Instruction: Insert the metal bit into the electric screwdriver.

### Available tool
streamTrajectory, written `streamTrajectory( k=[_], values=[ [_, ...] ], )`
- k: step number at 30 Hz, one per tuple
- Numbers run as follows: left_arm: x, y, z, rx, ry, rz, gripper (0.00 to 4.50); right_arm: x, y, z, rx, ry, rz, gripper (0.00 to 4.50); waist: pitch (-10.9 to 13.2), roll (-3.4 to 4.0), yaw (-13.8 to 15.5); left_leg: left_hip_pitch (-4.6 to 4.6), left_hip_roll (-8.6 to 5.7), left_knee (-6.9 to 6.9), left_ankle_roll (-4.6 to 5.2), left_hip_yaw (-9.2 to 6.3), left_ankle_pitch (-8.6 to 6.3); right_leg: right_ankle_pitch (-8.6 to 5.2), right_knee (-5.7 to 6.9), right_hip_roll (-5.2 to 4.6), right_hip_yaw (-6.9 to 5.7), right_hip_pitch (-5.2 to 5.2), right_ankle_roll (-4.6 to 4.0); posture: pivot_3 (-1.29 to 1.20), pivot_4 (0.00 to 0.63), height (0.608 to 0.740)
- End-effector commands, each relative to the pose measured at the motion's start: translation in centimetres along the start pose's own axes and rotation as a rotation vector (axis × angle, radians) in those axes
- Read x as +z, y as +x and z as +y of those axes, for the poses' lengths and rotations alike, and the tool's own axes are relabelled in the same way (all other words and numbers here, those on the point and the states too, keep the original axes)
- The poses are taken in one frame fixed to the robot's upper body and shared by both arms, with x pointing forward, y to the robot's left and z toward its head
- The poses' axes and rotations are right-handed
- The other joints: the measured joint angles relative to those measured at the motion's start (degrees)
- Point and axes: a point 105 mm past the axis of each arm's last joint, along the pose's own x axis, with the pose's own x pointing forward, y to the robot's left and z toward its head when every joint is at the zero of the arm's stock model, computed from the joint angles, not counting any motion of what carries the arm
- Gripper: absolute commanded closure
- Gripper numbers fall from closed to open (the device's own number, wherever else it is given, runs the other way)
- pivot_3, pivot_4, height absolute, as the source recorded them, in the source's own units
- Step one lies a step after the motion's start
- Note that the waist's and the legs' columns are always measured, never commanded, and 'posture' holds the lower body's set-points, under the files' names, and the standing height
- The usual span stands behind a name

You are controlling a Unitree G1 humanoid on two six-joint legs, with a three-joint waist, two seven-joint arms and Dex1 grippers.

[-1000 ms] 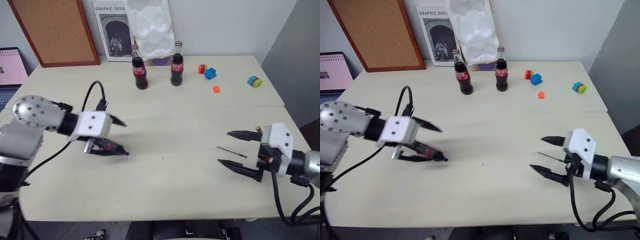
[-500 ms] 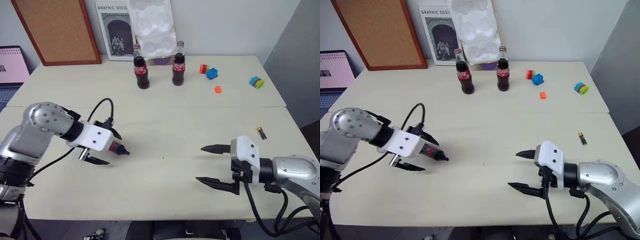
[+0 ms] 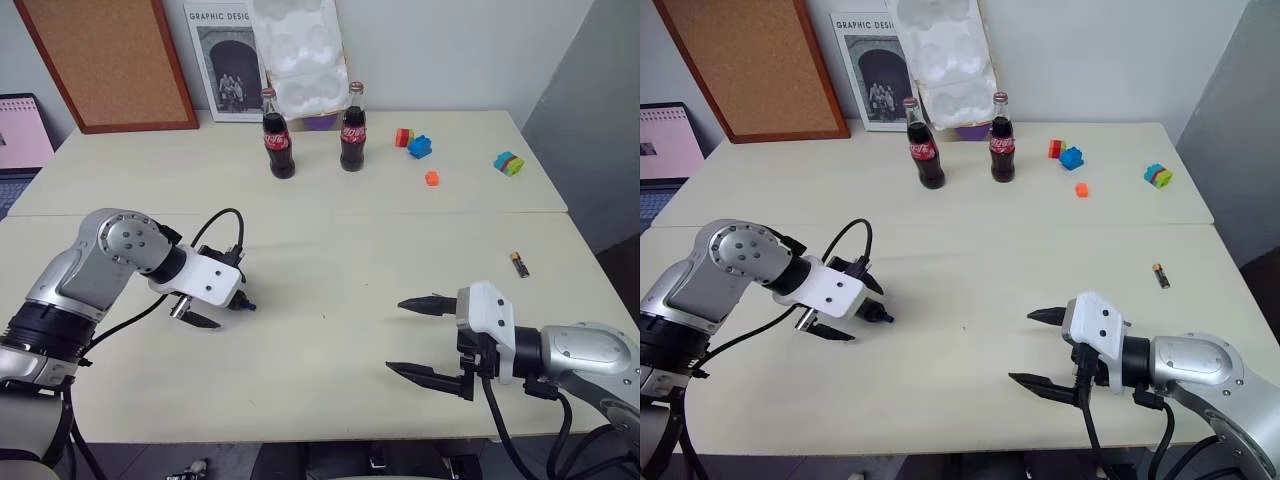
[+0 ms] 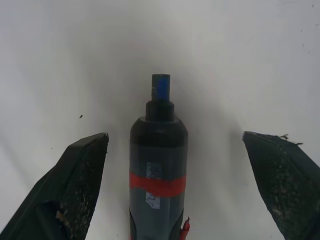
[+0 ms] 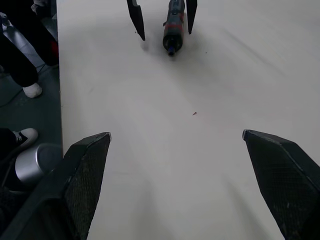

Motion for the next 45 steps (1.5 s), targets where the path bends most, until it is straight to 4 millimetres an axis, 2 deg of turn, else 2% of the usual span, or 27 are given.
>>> streamTrajectory(
  k=[1, 12, 15, 19, 24, 26, 29, 35, 45],
  values=[
    [-0.4, -0.2, 0.3, 0.022, 0.021, 0.031, 0.0, 0.8, -0.3, 0.4, -0.004, -0.048, -0.015, 0.05, 0.0, 0.0, 0.01, 0.0, 0.0, 0.0, 0.0, -0.01, 0.0, 0.0, 0.0, 0.0, -0.01, 0.0, 0.0, 0.0, 0.15, 0.74],
    [-0.3, 1.8, 0.3, 0.027, 0.022, 0.016, 0.0, 0.8, -0.3, 0.4, -0.007, -0.054, -0.015, 0.05, 0.0, 0.0, 0.01, -0.01, 0.02, 0.03, 0.0, -0.01, 0.0, 0.0, 0.0, 0.0, 0.01, 0.01, 0.0, 0.0, 0.15, 0.74],
    [-0.5, 2.6, 0.2, 0.024, 0.028, 0.021, 0.47, 0.9, -0.3, 0.3, -0.009, -0.056, -0.012, 0.0, -0.02, 0.01, 0.02, 0.0, 0.01, 0.03, 0.0, -0.02, 0.0, 0.0, 0.01, -0.01, 0.0, 0.02, 0.0, 0.0, 0.15, 0.74],
    [-1.4, 2.9, 0.2, 0.018, 0.048, 0.059, 1.44, 0.9, -0.5, 0.2, -0.012, -0.056, -0.009, 0.0, -0.05, 0.06, 0.08, 0.12, -0.02, 0.03, 0.0, -0.02, 0.0, 0.01, 0.07, -0.01, 0.0, 0.12, 0.0, 0.0, 0.15, 0.74],
    [-1.7, 3.3, 0.4, 0.021, 0.056, 0.067, 2.43, 0.9, -0.7, 0.2, -0.016, -0.057, -0.006, 0.0, -0.06, 0.05, 0.04, 0.96, 0.01, -0.04, 0.0, -0.02, 0.0, 0.02, 0.02, -0.04, 0.0, 0.91, -0.02, 0.0, 0.15, 0.74],
    [-1.6, 3.6, 0.4, 0.021, 0.061, 0.058, 2.78, 0.9, -0.7, 0.1, -0.019, -0.059, -0.005, 0.0, -0.07, 0.08, 0.02, 0.98, 0.02, -0.04, 0.0, -0.01, 0.0, 0.03, 0.03, -0.04, 0.01, 0.91, -0.01, 0.0, 0.15, 0.74],
    [-0.9, 3.9, 0.7, 0.036, 0.072, 0.02, 2.85, 0.9, -0.9, 0.0, -0.021, -0.061, -0.001, 0.0, -0.14, 0.18, 0.08, 0.99, 0.02, -0.04, 0.0, -0.01, 0.0, 0.04, 0.06, -0.04, 0.0, 0.91, -0.01, 0.0, 0.15, 0.74],
    [2.1, 2.6, 3.3, 0.174, -0.017, -0.168, 2.85, 0.9, -1.7, -0.5, -0.042, -0.064, 0.013, 0.0, -0.16, 0.2, 0.59, 0.92, 0.02, -0.02, 0.01, -0.02, 0.0, 0.04, 0.02, -0.11, 0.01, 0.9, -0.01, 0.0, 0.15, 0.74],
    [11.2, -1.6, 8.5, 0.383, -0.235, -0.72, 2.85, 1.5, -4.4, -2.2, -0.149, -0.054, 0.021, 0.0, -0.06, -0.03, 1.11, 0.54, -0.07, 0.08, 0.01, -0.03, 0.0, -0.04, -0.18, -0.31, -0.01, 0.8, 0.2, 0.0, 0.15, 0.74]
  ],
)
